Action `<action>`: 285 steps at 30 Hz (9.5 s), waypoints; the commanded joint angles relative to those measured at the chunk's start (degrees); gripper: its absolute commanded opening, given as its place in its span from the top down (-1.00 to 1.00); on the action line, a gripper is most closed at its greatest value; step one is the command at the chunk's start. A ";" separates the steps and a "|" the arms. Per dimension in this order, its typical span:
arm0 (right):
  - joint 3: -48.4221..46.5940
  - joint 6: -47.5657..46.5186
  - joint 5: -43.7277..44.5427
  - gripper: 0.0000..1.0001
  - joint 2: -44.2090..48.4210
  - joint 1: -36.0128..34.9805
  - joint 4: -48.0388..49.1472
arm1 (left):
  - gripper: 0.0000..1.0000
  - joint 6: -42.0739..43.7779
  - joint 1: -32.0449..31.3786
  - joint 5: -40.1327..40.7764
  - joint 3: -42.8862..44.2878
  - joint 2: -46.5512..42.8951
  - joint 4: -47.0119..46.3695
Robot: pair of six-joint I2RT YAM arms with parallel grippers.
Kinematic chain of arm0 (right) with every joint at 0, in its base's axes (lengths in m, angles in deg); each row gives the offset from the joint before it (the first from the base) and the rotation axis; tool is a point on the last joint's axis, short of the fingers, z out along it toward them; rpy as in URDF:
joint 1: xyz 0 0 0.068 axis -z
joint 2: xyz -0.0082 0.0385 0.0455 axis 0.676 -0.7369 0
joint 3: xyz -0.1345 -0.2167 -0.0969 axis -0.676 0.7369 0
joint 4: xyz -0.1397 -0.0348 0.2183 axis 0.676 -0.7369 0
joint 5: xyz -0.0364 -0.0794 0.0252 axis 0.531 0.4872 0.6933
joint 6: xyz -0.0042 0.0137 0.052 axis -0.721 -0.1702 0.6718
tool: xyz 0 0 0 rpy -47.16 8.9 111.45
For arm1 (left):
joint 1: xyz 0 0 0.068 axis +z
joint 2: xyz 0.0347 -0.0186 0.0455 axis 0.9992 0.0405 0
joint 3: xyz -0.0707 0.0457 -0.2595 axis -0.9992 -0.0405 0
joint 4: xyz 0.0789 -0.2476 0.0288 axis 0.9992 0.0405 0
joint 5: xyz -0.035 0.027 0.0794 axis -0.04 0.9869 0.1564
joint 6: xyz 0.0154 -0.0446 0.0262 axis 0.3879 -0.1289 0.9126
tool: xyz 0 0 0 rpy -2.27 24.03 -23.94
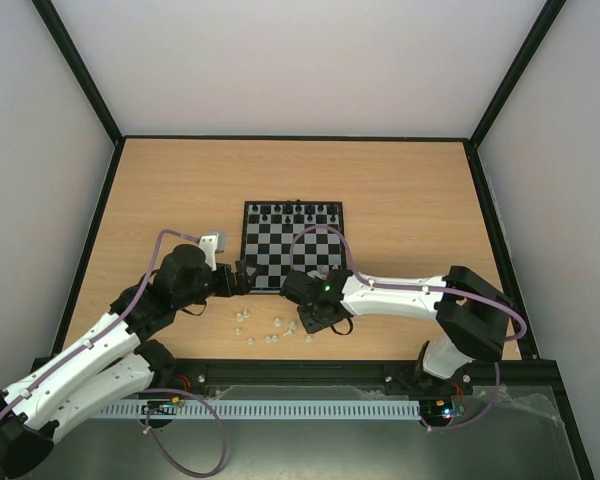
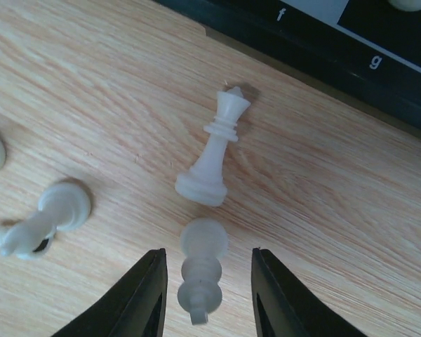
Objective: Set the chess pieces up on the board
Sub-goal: Pick up the chess piece at the center of the board, then place the chess piece on the chessboard, then pick up the chess piece at the center of the board, then place the chess piece on the chessboard.
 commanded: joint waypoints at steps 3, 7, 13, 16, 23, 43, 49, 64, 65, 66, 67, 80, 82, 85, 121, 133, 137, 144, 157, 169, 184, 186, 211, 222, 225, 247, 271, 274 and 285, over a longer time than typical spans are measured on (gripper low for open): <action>-1.43 -0.38 0.45 0.47 -2.00 0.55 0.28 | -0.98 0.16 0.42 0.15 0.24 -0.37 0.59; -1.49 -0.24 0.52 0.68 -1.94 0.50 -0.36 | -0.98 0.18 0.42 -0.12 0.16 -0.22 0.29; -0.99 0.22 1.19 0.75 2.77 0.56 -3.19 | -0.98 0.12 0.42 -0.28 -0.23 -0.22 -0.12; -0.87 0.45 2.36 0.75 5.79 0.54 -4.81 | -0.98 0.14 0.42 -0.55 -0.59 0.02 -0.62; -0.34 0.70 3.69 0.74 8.51 0.72 -6.46 | -0.98 0.01 0.42 -0.92 -0.74 0.62 -1.37; -3.38 -5.20 1.45 0.74 5.72 5.62 -4.13 | -0.98 -0.19 0.42 -1.09 -0.99 0.99 -1.91; -12.15 -10.07 1.16 0.74 -1.56 8.79 -4.98 | -0.98 -0.26 0.42 -0.68 -1.08 0.32 -1.25; -23.21 -13.47 1.52 0.73 -16.93 9.97 -6.20 | -0.98 -0.26 0.50 -0.36 -1.57 -0.77 -0.57; -23.34 -13.63 1.57 0.73 -17.38 10.28 -6.17 | -0.98 -0.29 0.50 -0.36 -1.59 -0.70 -0.61; -23.48 -13.64 1.50 0.73 -17.79 10.48 -6.07 | -0.98 -0.24 0.44 -0.45 -1.54 -0.65 -0.64; -23.64 -13.72 1.49 0.73 -18.16 10.65 -6.02 | -0.98 -0.14 0.50 -0.48 -1.51 -0.69 -0.60; -24.64 -14.23 1.06 0.67 -19.95 11.56 -5.99 | -0.98 0.07 0.59 -0.56 -1.61 -0.57 -0.77; -24.28 -14.13 0.89 0.66 -19.55 11.59 -6.01 | -0.98 0.14 0.59 -0.57 -1.62 -0.58 -0.85; -23.59 -13.91 0.92 0.65 -18.75 11.55 -6.04 | -0.98 0.11 0.57 -0.65 -1.65 -0.44 -0.85; -20.09 -13.66 1.53 -0.26 -1.87 11.59 -4.45 | -0.98 0.16 0.68 0.14 1.17 -0.04 0.97; 0.07 -7.11 0.07 -0.97 23.76 11.56 1.72 | -0.98 -0.95 0.68 -0.66 2.74 -0.08 3.65; 5.01 -4.88 0.02 -0.97 32.04 11.60 4.74 | -0.98 -2.83 0.77 -0.38 2.55 2.05 1.32; 6.89 -4.85 0.53 -0.97 35.77 11.55 3.39 | -0.98 -6.40 0.64 -1.75 -1.35 2.91 -6.07; 7.58 -5.04 -7.60 -0.97 34.10 11.55 5.91 | -0.98 -3.38 -2.21 -5.21 1.47 11.00 -4.74; 11.88 -3.96 -19.20 -0.58 27.58 9.13 9.94 | -0.98 -4.59 -2.92 -5.88 -3.15 4.38 -5.38; -3.51 0.06 2.41 0.01 4.51 -3.58 5.05 | -0.98 -5.31 -2.92 -5.32 1.10 -10.00 3.45; -6.59 0.15 4.18 0.01 0.68 -4.58 3.72 | -0.98 -4.94 -2.97 -5.67 1.23 -10.41 4.43; -8.56 2.53 2.73 0.24 -5.90 -6.47 -1.37 | -0.98 -3.85 -2.92 -4.85 0.18 -13.78 6.27; -7.46 2.64 1.24 0.38 -7.81 -7.26 0.04 | -0.98 -3.87 -2.97 -4.76 0.04 -13.97 6.47; -7.60 2.46 1.24 0.44 -8.27 -7.26 0.52 | -0.98 -3.87 -2.92 -4.73 0.07 -13.80 6.36; -7.30 -1.11 5.33 0.73 2.06 0.32 -3.16 | -0.98 -3.44 -2.92 -4.78 0.29 -11.75 4.72; -14.03 -11.68 0.01 0.73 -8.24 14.18 -0.05 | -0.98 -1.92 -2.92 -4.77 1.03 -7.07 2.45; -14.04 -11.95 0.15 0.73 -8.99 14.17 0.09 | -0.98 -2.01 -2.92 -4.74 0.83 -6.81 2.09; -14.14 -12.43 0.43 0.63 -10.77 14.74 0.66 | -0.98 -1.94 -2.88 -4.51 0.44 -6.29 1.53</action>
